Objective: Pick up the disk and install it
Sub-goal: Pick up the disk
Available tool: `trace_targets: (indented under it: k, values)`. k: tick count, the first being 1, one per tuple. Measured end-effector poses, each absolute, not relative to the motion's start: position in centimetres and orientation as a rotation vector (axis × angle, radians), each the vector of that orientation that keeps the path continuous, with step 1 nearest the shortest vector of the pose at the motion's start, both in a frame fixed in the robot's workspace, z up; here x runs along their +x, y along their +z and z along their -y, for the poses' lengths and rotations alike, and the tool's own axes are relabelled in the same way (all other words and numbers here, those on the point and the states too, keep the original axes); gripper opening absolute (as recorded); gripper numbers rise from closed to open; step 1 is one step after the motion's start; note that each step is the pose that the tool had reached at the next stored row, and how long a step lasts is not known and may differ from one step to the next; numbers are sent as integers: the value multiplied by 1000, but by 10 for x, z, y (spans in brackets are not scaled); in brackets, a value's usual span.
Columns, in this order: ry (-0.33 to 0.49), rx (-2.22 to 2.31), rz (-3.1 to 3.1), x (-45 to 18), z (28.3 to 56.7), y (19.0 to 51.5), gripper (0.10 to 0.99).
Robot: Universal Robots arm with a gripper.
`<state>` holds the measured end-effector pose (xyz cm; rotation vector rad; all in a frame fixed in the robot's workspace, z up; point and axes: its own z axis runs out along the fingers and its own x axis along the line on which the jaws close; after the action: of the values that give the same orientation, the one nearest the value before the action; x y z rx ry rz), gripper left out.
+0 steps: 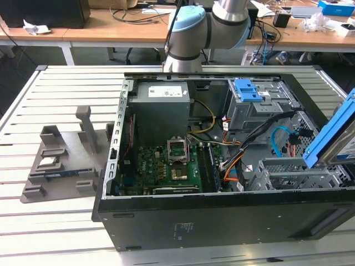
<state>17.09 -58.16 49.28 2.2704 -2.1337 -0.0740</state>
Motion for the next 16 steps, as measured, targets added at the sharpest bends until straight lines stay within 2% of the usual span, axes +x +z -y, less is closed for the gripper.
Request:
trace_targets:
  k: [16]
  values:
    - [-74,2270,2134,159,579,481,365]
